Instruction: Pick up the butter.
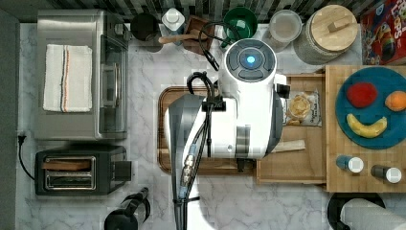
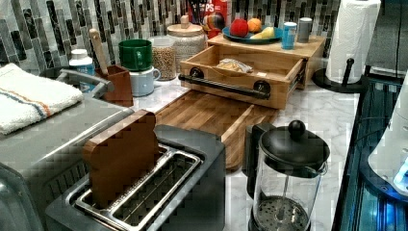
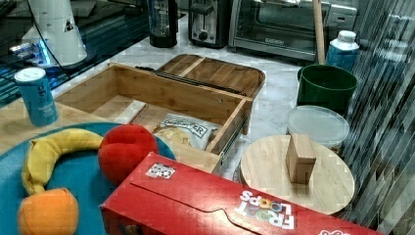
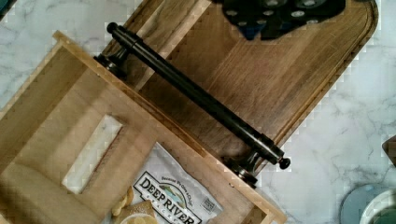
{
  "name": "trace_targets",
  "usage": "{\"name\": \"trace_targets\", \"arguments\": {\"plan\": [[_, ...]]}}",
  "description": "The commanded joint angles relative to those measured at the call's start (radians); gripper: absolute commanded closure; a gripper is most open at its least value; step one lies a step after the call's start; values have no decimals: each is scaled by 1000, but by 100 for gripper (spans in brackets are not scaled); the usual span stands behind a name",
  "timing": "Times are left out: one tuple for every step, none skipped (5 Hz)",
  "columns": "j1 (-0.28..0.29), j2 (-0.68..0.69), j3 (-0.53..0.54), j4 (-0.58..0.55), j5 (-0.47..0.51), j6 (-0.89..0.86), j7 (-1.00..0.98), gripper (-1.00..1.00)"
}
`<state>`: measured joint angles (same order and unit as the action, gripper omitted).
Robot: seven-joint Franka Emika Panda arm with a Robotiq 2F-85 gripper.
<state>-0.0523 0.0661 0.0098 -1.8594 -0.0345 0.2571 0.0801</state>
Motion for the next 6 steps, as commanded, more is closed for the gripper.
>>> {"name": "trace_targets", "arguments": {"plan": [[2,2,8,0,0,0,0,100],[-3,-47,7,-76,-37,47,-5,100],[-13,-101,-4,-155,-77,91,-14,100],[-45,-109,-36,-158,-30,57,-61,100],[-72,-150,-53,-212,-27,103,-68,100],[-83,-209,-98,-281,-11,188,-130,100]]}}
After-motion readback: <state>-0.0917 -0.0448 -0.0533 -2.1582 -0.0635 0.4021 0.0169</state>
